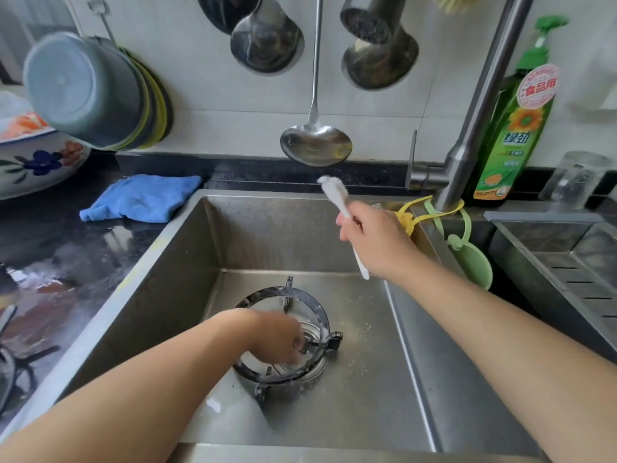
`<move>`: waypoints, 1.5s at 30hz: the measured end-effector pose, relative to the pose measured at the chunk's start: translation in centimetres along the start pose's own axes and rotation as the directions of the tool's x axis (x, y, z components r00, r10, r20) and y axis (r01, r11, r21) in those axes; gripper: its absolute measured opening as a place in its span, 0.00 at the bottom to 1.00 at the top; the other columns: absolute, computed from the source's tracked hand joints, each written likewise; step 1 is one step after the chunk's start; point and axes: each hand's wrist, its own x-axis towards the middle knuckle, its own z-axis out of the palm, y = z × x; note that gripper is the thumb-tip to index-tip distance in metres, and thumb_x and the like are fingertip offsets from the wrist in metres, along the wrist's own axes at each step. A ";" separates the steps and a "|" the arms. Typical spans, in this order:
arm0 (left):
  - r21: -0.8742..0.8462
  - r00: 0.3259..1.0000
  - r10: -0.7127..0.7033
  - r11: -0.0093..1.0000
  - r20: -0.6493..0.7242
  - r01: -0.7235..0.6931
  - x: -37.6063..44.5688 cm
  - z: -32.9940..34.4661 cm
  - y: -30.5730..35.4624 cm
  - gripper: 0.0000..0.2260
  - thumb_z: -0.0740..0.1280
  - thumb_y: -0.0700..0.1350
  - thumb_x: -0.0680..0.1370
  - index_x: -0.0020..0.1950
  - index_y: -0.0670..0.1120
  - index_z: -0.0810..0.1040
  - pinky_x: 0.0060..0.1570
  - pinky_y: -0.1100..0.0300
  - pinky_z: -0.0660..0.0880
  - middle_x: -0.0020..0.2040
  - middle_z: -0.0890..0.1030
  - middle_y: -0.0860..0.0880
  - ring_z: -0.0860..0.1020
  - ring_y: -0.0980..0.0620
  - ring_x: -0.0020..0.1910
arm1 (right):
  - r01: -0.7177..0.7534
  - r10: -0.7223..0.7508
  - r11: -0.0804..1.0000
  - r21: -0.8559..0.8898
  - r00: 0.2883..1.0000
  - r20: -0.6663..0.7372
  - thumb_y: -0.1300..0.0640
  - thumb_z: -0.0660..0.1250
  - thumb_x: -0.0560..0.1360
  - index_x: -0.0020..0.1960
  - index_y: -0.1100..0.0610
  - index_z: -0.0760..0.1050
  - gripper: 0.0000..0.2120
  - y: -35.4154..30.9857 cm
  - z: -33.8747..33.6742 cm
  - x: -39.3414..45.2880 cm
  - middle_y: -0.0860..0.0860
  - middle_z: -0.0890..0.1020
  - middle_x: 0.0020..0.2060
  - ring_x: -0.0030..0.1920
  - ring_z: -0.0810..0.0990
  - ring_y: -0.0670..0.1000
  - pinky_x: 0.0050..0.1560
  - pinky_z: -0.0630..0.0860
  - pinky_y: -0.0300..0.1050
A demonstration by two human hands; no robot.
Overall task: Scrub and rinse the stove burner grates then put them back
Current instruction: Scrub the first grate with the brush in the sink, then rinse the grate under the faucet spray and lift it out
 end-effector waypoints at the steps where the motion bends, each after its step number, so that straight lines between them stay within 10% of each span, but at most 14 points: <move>1: 0.003 0.999 -0.025 1.000 -0.042 0.025 -0.3 -0.5 -0.3 0.17 0.64 0.53 0.83 0.69 0.48 0.77 0.56 0.56 0.72 0.63 0.81 0.48 0.78 0.45 0.59 | -0.009 0.010 1.000 0.012 0.999 -0.048 0.55 0.57 0.83 0.56 0.52 0.78 0.11 0.0 -0.2 0.0 0.47 0.81 0.42 0.42 0.79 0.53 0.42 0.76 0.52; 12: 0.082 0.986 -0.105 0.990 -0.127 0.116 -2.3 -1.7 -1.5 0.21 0.60 0.53 0.85 0.75 0.45 0.73 0.70 0.51 0.70 0.74 0.73 0.46 0.73 0.43 0.71 | -0.078 0.114 0.987 0.141 0.956 -0.271 0.53 0.57 0.84 0.47 0.57 0.73 0.11 0.6 -5.4 3.9 0.51 0.80 0.37 0.38 0.81 0.54 0.43 0.77 0.51; 23: 0.035 0.986 -0.104 0.993 -0.128 0.110 -2.6 -1.9 -1.9 0.21 0.61 0.54 0.84 0.74 0.44 0.73 0.68 0.52 0.70 0.73 0.74 0.45 0.73 0.43 0.71 | -0.346 0.327 0.868 -0.357 0.938 -0.114 0.52 0.60 0.82 0.42 0.57 0.74 0.14 2.5 -0.9 4.2 0.56 0.77 0.42 0.38 0.73 0.57 0.30 0.62 0.44; 29: 0.045 0.988 -0.097 0.994 -0.121 0.103 -2.5 -2.0 -2.0 0.21 0.60 0.54 0.84 0.73 0.44 0.74 0.68 0.52 0.71 0.72 0.75 0.45 0.74 0.43 0.70 | -0.341 0.323 0.813 -0.472 0.939 -0.121 0.52 0.66 0.80 0.51 0.57 0.77 0.08 2.3 -0.7 3.4 0.55 0.79 0.46 0.42 0.74 0.57 0.29 0.61 0.43; 37: 0.038 0.989 -0.100 0.994 -0.110 0.105 -2.2 -1.9 -2.2 0.22 0.61 0.55 0.84 0.74 0.45 0.74 0.69 0.51 0.70 0.73 0.74 0.46 0.73 0.43 0.70 | -0.491 0.468 0.871 0.006 0.827 -0.313 0.55 0.62 0.79 0.69 0.57 0.64 0.20 1.6 -5.6 6.9 0.60 0.78 0.55 0.49 0.78 0.62 0.44 0.78 0.54; 41: 0.012 0.986 -0.119 0.993 -0.120 0.121 -2.1 -1.9 -2.6 0.23 0.62 0.56 0.84 0.75 0.46 0.71 0.68 0.52 0.70 0.73 0.74 0.47 0.73 0.44 0.71 | -0.555 0.513 0.800 -0.227 0.829 -0.220 0.61 0.60 0.80 0.72 0.61 0.64 0.21 2.2 -5.5 8.2 0.63 0.77 0.61 0.52 0.77 0.61 0.37 0.74 0.48; 45: 0.021 0.987 -0.122 0.992 -0.102 0.125 -2.1 -1.9 -2.6 0.24 0.62 0.57 0.84 0.76 0.46 0.70 0.68 0.52 0.69 0.74 0.73 0.47 0.72 0.44 0.72 | -0.514 0.458 0.793 -0.328 0.857 -0.235 0.59 0.62 0.80 0.70 0.59 0.66 0.20 3.6 -5.6 8.3 0.63 0.76 0.63 0.60 0.75 0.64 0.51 0.78 0.54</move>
